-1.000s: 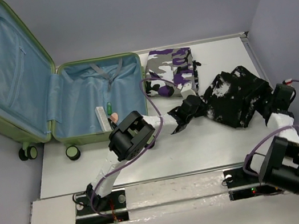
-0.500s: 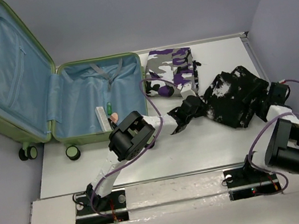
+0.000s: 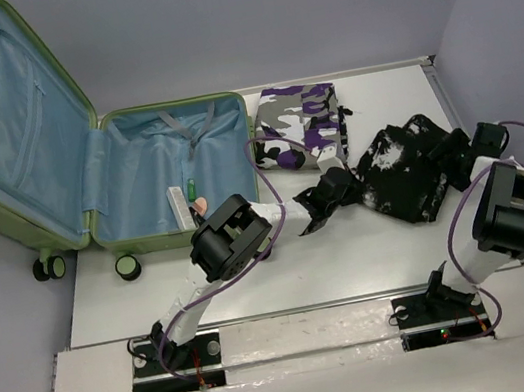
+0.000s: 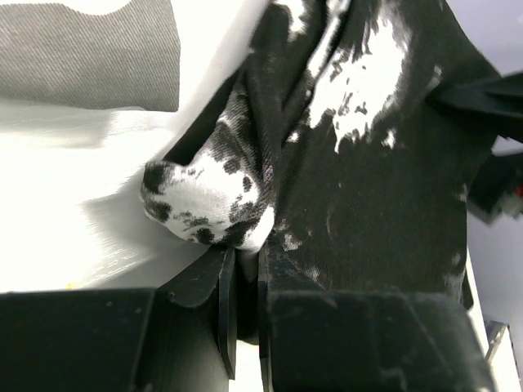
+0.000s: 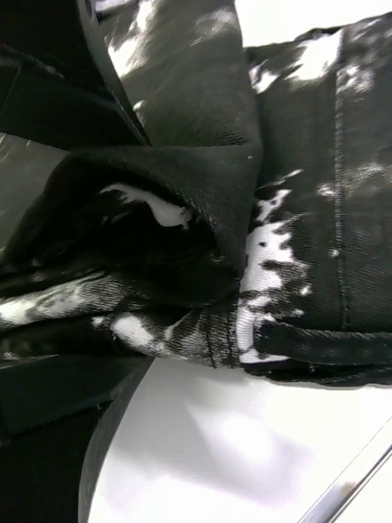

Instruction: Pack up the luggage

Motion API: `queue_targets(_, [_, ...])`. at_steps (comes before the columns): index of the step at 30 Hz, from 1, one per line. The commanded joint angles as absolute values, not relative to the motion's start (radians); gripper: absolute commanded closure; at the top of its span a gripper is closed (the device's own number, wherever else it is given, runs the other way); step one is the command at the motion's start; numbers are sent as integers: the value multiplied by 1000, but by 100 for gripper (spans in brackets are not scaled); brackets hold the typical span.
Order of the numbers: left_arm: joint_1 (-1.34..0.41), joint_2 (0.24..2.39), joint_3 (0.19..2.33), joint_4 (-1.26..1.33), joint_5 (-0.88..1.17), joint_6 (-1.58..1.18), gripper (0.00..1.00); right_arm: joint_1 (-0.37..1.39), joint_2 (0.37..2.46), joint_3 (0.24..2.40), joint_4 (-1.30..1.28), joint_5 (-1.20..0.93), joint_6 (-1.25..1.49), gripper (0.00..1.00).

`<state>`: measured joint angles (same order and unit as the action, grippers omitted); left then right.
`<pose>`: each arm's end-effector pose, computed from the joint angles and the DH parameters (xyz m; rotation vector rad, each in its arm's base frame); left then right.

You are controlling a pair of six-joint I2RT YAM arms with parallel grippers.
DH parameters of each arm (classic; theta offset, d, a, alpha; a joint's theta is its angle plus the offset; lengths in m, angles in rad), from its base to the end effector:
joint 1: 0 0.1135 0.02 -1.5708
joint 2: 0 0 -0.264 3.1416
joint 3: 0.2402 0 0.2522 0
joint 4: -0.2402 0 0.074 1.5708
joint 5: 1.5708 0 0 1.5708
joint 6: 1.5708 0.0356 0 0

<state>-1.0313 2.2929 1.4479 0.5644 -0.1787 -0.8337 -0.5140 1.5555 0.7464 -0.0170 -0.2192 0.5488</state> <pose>0.2657 -0.4315 0.1380 0.0631 2.0038 -1.1021 0.2669 -0.1418 0.1616 1.1212 2.1099 0.2788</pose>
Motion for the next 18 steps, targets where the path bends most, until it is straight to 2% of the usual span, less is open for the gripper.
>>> queue_targets(1, [-1040, 2243, 1440, 558, -153, -793, 94, -506, 1672, 744, 38, -360, 601, 19])
queue_targets(3, [-1040, 2246, 1445, 560, -153, -790, 94, -506, 1674, 726, 69, -382, 626, 34])
queue_targets(4, [-1039, 2252, 1448, 558, -153, -787, 94, -506, 1678, 726, 93, -408, 632, 48])
queue_targets(5, [-1039, 2252, 1451, 560, -152, -787, 94, -506, 1680, 719, 116, -429, 643, 54])
queue_targets(6, [-1039, 2256, 1454, 558, -150, -785, 94, -506, 1674, 688, 206, -471, 670, 71])
queue_targets(9, [-1039, 2258, 1462, 558, -147, -778, 94, -506, 1606, 597, 334, -528, 719, 90])
queue_targets(13, [-1037, 2214, 1454, 561, -135, -764, 94, -506, 1438, 522, 460, -551, 761, 93])
queue_targets(18, [-1037, 2054, 1430, 587, -141, -710, 94, -506, 1169, 494, 410, -545, 741, 93])
